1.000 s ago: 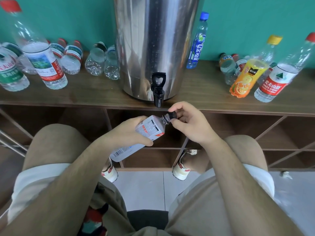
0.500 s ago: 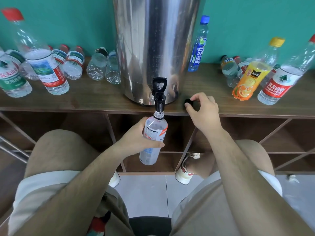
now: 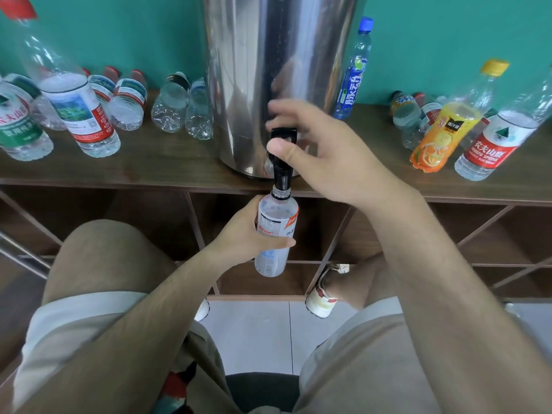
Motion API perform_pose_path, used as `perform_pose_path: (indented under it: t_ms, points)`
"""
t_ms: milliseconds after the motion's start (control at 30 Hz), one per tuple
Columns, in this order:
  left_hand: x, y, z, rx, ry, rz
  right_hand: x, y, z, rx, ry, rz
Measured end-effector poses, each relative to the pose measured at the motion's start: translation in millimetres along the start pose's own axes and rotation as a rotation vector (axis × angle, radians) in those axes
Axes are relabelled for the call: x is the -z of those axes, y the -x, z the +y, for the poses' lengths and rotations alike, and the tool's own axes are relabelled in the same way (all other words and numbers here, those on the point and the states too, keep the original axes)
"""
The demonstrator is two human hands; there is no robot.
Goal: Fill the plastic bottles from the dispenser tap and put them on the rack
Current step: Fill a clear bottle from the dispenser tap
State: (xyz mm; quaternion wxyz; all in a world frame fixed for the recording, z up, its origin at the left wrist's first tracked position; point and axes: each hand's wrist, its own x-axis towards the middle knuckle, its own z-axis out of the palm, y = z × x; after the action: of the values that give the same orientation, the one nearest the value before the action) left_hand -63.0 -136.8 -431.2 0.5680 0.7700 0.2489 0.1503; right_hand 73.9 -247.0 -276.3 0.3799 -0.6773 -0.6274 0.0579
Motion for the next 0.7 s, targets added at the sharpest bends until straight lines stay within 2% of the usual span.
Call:
perform_pose_path:
  t_ms: [67,167,333,467,533,600,700]
  points:
    - [-0.4,-0.8,-1.6,-0.007,0.009,-0.001,3.5,-12.1,-3.8,-0.062,0.089,-0.096]
    - [-0.4,-3.0,-2.0,-0.017,0.004,-0.002,2.3,-15.9,-3.8,-0.035,0.117,-0.079]
    - [-0.6,-4.9,-3.0,-0.030,-0.005,0.008,-16.6,4.1,2.3,0.146,0.287,0.120]
    - [-1.3,-5.1,-3.4,-0.026,-0.008,0.026,-41.8,23.1,10.8,0.366,0.425,0.343]
    - [-2.2,-5.3,-2.7,-0.031,-0.007,0.033,-46.6,28.4,19.3,0.443,0.425,0.382]
    - [-2.5,-5.1,-2.4,-0.045,0.002,0.038,-51.3,32.3,27.6,0.483,0.411,0.343]
    - [-1.8,-5.0,-1.0,-0.070,-0.016,0.020,-61.3,42.7,37.9,0.410,0.275,0.315]
